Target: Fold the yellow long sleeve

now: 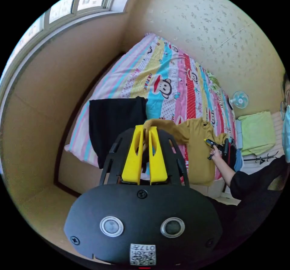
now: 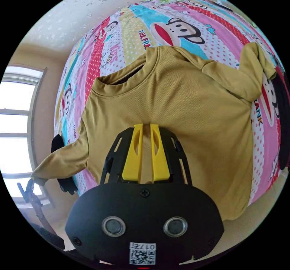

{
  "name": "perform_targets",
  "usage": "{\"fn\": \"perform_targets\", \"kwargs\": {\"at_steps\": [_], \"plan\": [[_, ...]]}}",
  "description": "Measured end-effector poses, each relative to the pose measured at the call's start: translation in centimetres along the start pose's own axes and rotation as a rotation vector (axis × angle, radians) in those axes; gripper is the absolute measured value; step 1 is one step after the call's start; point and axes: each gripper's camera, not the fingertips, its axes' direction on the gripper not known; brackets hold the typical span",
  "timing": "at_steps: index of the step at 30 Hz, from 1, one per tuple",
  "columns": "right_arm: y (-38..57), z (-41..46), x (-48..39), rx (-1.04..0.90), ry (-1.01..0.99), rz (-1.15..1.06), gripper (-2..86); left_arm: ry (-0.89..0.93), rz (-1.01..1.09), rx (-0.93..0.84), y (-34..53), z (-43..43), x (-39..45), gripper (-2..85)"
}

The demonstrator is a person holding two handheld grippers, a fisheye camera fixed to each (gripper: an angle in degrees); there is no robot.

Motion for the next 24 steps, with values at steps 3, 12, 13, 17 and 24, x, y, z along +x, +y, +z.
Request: {"fn": "perform_targets", "kwargs": {"at_steps": [3, 12, 13, 17, 24], "plan": [[2.0, 0.1, -2.2, 0.057, 0.068, 0.027, 2.0, 0.036, -0.16, -0.193, -0.1, 5.0, -7.3, 5.1], [7.3, 0.8, -1.3, 0.083, -0.052, 0.141, 2.7, 0.37, -0.653, 0.052, 12.0, 12.7, -13.5, 14.7], [7.6, 0.8, -0.8, 0.075, -0.077, 0.144, 2.7, 0.377, -0.659, 0.171, 12.6, 12.4, -12.8, 14.2], [7.9, 0.6, 0.2, 0.025, -0.107, 0.118, 2.7, 0.273, -0.617, 0.175, 11.3, 13.5, -10.2, 13.6], [8.7, 0.5, 1.9, -0.016, -0.16, 0.1, 2.7, 0.052, -0.548, 0.024, 9.4, 17.4, -7.9, 8.8]]}}
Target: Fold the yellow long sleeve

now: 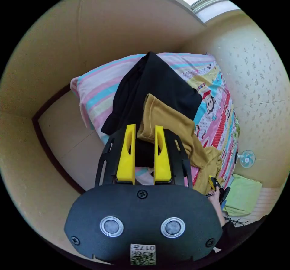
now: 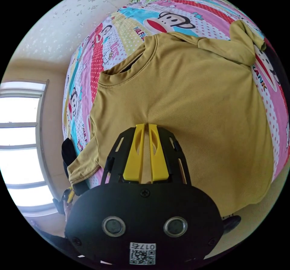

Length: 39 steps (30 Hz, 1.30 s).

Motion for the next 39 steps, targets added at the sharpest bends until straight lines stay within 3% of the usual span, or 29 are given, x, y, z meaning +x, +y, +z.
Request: {"fn": "perform_targets", "kwargs": {"at_steps": [3, 6, 11, 13, 17, 19, 22, 26, 31, 36, 39], "plan": [[0.5, -0.4, 1.2, -0.019, -0.053, -0.021, 2.6, -0.045, 0.008, -0.008, 0.1, 0.0, 0.8, 5.9], [0.8, -1.1, 2.6, -0.055, -0.085, -0.054, 2.6, 0.209, 0.05, 0.096, 0.4, -2.6, 3.6, 2.9], [2.0, -3.3, 6.3, -0.079, -0.104, -0.088, 2.2, 0.472, 0.414, 0.234, 4.4, -5.4, 17.9, 1.4], [2.4, -4.2, 7.9, -0.088, -0.125, -0.073, 2.0, 0.661, 0.588, 0.184, 8.1, -2.9, 26.9, 1.3], [3.5, -7.4, 11.9, -0.06, -0.159, -0.027, 2.2, 0.828, 0.781, 0.012, 15.8, 4.5, 39.2, 1.9], [4.0, -9.2, 13.9, -0.03, -0.149, -0.006, 2.4, 0.792, 0.882, -0.183, 21.5, 11.1, 45.1, 4.7], [4.8, -12.3, 17.4, 0.013, -0.11, 0.03, 2.8, 0.718, 0.954, -0.365, 27.4, 16.5, 47.6, 9.5], [5.6, -15.7, 20.9, 0.042, -0.046, 0.035, 3.6, 0.618, 0.955, -0.417, 31.2, 18.8, 45.2, 10.1], [3.2, -20.8, 22.3, 0.188, -0.04, 0.047, 5.0, 0.35, 0.836, -0.534, 31.9, 23.1, 38.4, 10.1], [-4.2, -25.5, 21.0, 0.237, 0.254, -0.08, 7.7, 0.2, 0.842, -0.55, 31.5, 23.8, 35.0, 9.9], [-9.9, -25.3, 21.2, 0.153, 0.352, -0.129, 11.4, 0.153, 0.84, -0.541, 31.4, 24.0, 34.2, 9.8]]}}
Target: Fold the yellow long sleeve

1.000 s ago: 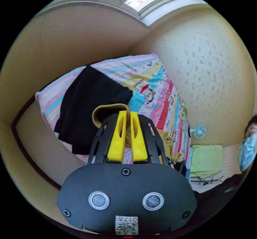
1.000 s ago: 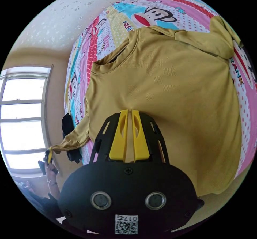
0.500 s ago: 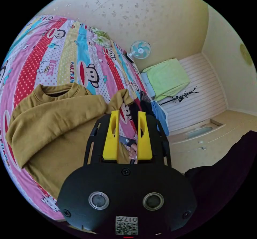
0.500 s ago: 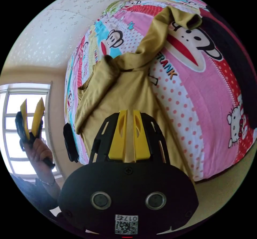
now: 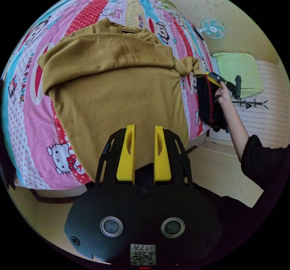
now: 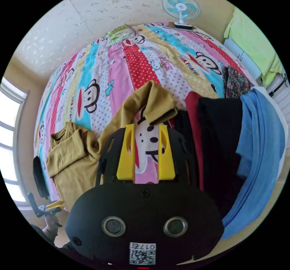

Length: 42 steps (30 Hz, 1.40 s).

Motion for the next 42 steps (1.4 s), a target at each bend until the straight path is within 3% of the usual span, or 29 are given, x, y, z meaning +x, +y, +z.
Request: {"fn": "perform_targets", "kwargs": {"at_steps": [4, 7, 9, 12, 14, 16, 18, 22, 26, 33, 36, 42], "plan": [[-4.0, 7.6, -0.3, -0.294, 0.085, -0.077, 12.1, 0.048, -0.07, -0.004, -0.5, 1.5, -0.7, 9.7], [-5.6, 6.6, -2.0, -0.346, 0.152, -0.2, 6.9, 0.085, -0.063, 0.007, -1.4, 1.8, -0.1, 9.1], [-6.9, 2.5, -2.7, -0.299, 0.007, -0.251, 4.4, 0.084, -0.041, 0.006, -1.8, 1.9, 0.2, 8.7], [-9.7, -6.2, -0.5, -0.194, -0.372, -0.164, 3.4, 0.089, -0.024, -0.01, -2.4, 2.3, 0.1, 8.5], [-11.9, -11.2, 3.8, -0.118, -0.555, 0.01, 3.1, 0.096, -0.029, -0.015, -2.8, 2.5, -0.4, 8.5], [-13.0, -13.2, 7.8, -0.075, -0.597, 0.177, 3.0, 0.099, -0.05, -0.008, -3.1, 2.7, -1.2, 8.5], [-13.3, -14.2, 11.8, -0.042, -0.541, 0.327, 3.0, 0.107, -0.077, -0.003, -3.4, 2.8, -1.8, 8.5], [-12.6, -11.8, 18.0, -0.167, -0.187, 0.408, 3.4, 0.119, -0.102, 0.019, -3.9, 2.7, -2.6, 8.3], [-9.3, -10.2, 19.4, -0.097, -0.262, 0.43, 5.1, 0.112, -0.098, -0.005, -4.5, 2.9, -3.1, 8.2], [-6.7, -14.9, 19.1, 0.147, -0.169, 0.374, 12.6, 0.092, -0.114, -0.002, -5.3, 2.2, -4.5, 8.2], [-7.8, -14.6, 17.3, 0.078, -0.207, 0.282, 14.3, 0.115, -0.152, -0.001, -5.5, 2.2, -5.2, 8.2], [-13.0, -7.5, 11.6, -0.236, -0.138, 0.223, 16.4, 0.1, -0.115, -0.027, -6.2, 2.3, -4.4, 8.2]]}}
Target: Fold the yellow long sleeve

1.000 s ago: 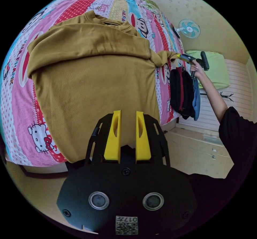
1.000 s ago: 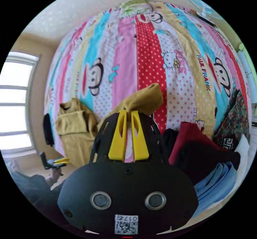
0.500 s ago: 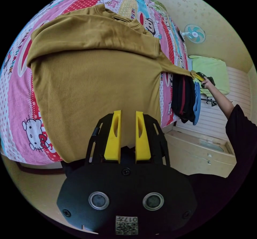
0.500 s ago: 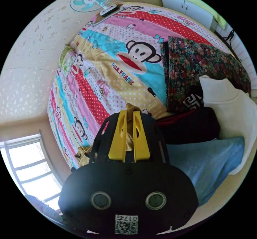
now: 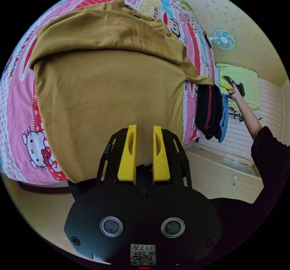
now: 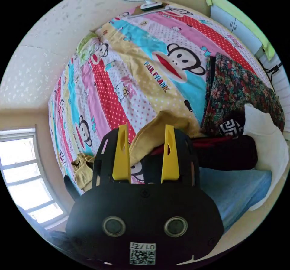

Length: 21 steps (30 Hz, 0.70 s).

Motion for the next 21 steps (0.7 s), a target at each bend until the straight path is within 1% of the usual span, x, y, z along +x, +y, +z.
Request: {"fn": "perform_targets", "kwargs": {"at_steps": [3, 4, 5, 6, 7, 8, 9, 10, 11, 12, 14, 15, 16, 17, 18, 20, 21], "plan": [[-2.3, 5.0, -2.8, -0.162, 0.174, 0.002, 15.8, 0.0, 0.007, 0.003, 0.1, -0.4, 0.4, 8.2], [-2.8, 7.1, -3.3, -0.248, 0.278, 0.042, 14.9, 0.002, 0.005, 0.003, 0.2, -0.6, 0.4, 8.2], [-2.9, 8.3, -3.9, -0.286, 0.37, 0.061, 13.5, 0.003, 0.003, 0.002, 0.2, -0.7, 0.3, 8.2], [-2.9, 8.4, -4.2, -0.276, 0.406, 0.064, 12.6, 0.004, -0.002, 0.004, 0.4, -1.0, 0.2, 8.2], [-2.6, 7.8, -5.0, -0.217, 0.459, 0.06, 10.9, 0.007, -0.007, 0.01, 0.6, -1.5, 0.0, 8.2], [-2.1, 6.6, -6.2, -0.128, 0.486, 0.02, 7.3, 0.008, -0.01, 0.014, 0.7, -1.8, -0.1, 8.2], [-1.8, 5.9, -7.0, -0.083, 0.496, -0.01, 5.5, 0.006, -0.022, 0.024, 1.1, -2.3, -0.4, 8.1], [-0.6, 4.3, -8.9, 0.022, 0.51, -0.079, 4.9, 0.006, -0.035, 0.036, 1.5, -2.9, -0.9, 8.0], [1.2, 2.5, -11.2, 0.146, 0.486, -0.174, 4.4, 0.009, -0.039, 0.043, 1.7, -3.2, -1.1, 8.0], [2.4, 1.6, -12.5, 0.208, 0.464, -0.236, 4.3, 0.019, -0.048, 0.055, 2.1, -3.7, -1.6, 8.0], [7.5, -1.1, -18.1, 0.403, 0.394, -0.495, 4.0, 0.03, -0.069, 0.069, 2.7, -4.3, -2.5, 8.0], [9.0, -1.6, -19.6, 0.451, 0.364, -0.546, 3.9, 0.034, -0.088, 0.081, 3.1, -4.8, -3.2, 8.0], [11.7, -2.1, -22.4, 0.515, 0.266, -0.667, 3.9, 0.04, -0.114, 0.099, 3.6, -5.4, -3.8, 8.0], [14.4, -2.2, -25.2, 0.536, 0.14, -0.799, 3.9, 0.045, -0.125, 0.111, 3.9, -5.7, -4.1, 8.0], [15.7, -2.1, -26.6, 0.544, 0.069, -0.856, 3.9, 0.056, -0.139, 0.141, 4.5, -6.3, -4.6, 8.0], [20.5, 0.8, -31.5, 0.541, -0.26, -1.016, 3.8, 0.06, -0.15, 0.181, 5.4, -7.1, -5.3, 8.1], [21.5, 2.1, -32.7, 0.52, -0.34, -1.043, 3.9, 0.054, -0.156, 0.197, 5.8, -7.4, -5.8, 8.3]]}}
